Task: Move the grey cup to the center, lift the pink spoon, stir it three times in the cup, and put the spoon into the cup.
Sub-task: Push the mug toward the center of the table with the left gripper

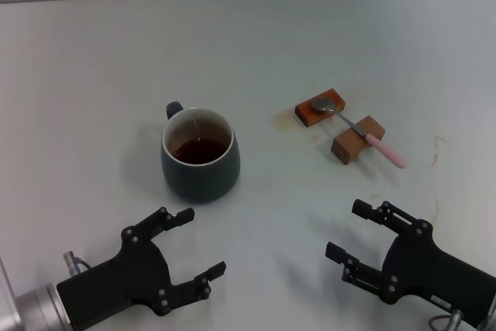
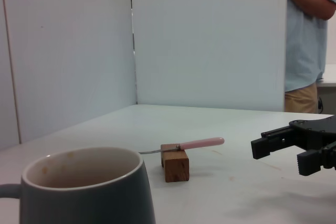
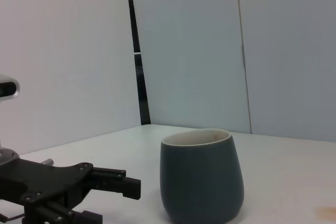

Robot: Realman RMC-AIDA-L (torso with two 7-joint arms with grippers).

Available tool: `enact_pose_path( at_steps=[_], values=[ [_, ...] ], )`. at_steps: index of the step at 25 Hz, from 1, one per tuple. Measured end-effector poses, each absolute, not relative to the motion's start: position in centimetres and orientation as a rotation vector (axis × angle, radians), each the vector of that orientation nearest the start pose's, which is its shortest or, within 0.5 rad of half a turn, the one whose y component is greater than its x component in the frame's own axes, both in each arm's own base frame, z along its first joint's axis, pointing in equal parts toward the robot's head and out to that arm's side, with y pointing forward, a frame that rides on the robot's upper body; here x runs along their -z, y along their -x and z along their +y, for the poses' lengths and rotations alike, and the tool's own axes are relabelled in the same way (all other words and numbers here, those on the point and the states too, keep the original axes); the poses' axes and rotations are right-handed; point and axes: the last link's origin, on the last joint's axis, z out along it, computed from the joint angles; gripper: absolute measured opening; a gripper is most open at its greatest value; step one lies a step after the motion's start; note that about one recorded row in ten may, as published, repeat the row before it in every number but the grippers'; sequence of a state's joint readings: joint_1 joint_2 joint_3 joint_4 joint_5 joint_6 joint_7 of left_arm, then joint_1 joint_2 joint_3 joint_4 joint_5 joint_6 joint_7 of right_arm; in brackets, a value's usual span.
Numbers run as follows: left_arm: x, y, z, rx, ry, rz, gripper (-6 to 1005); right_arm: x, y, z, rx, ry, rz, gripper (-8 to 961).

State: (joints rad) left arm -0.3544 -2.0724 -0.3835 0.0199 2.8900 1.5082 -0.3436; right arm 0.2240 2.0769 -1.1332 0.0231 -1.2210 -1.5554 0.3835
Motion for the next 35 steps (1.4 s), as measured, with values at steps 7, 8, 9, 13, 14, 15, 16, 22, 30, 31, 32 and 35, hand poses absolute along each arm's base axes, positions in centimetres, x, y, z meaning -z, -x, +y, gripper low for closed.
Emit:
enact_pose_path(
  at_steps=[7,8,9,13,14,15,16,22,30,31,32,35],
  values=[
    [8.7,31.4,20.5,0.797,2.58,-0.229,825,7.8,-32.9,17.5,-0.868,2.367,0.484,751],
    [8.7,31.4,20.5,0.797,2.58,-0.229,820,7.8,-32.9,17.5,-0.869,2.367,0.484,750],
    [8.7,31.4,20.5,0.797,2.58,-0.229,815,7.8,-32.9,17.5,-0.868,2.367,0.485,750],
    [8.7,31.3,20.5,0.799,2.579,-0.229,796,7.8,-32.9,17.5,-0.868,2.367,0.485,750],
    [8.6,31.3,20.6,0.805,2.559,-0.236,791,7.8,-33.0,17.5,-0.866,2.367,0.485,749],
    [8.6,31.3,20.6,0.805,2.559,-0.236,786,7.8,-33.0,17.5,-0.866,2.367,0.485,749],
    [8.4,31.4,20.7,0.809,2.527,-0.244,782,7.8,-33.0,17.5,-0.865,2.367,0.486,749],
    [5.4,33.0,21.7,0.802,2.206,-0.295,753,7.8,-33.0,17.4,-0.864,2.366,0.494,748],
    [4.8,33.3,22.4,0.56,1.869,-0.151,462,7.7,-32.9,17.4,-0.879,2.365,0.491,746],
    [5.5,33.0,22.6,0.521,1.893,-0.119,432,7.7,-32.9,17.4,-0.882,2.365,0.491,746],
    [5.8,32.8,22.7,0.501,1.907,-0.103,402,7.7,-32.8,17.5,-0.886,2.364,0.493,746],
    [7.1,32.1,23.2,0.462,1.955,-0.068,311,7.7,-32.8,17.5,-0.893,2.363,0.492,745]
  ],
)
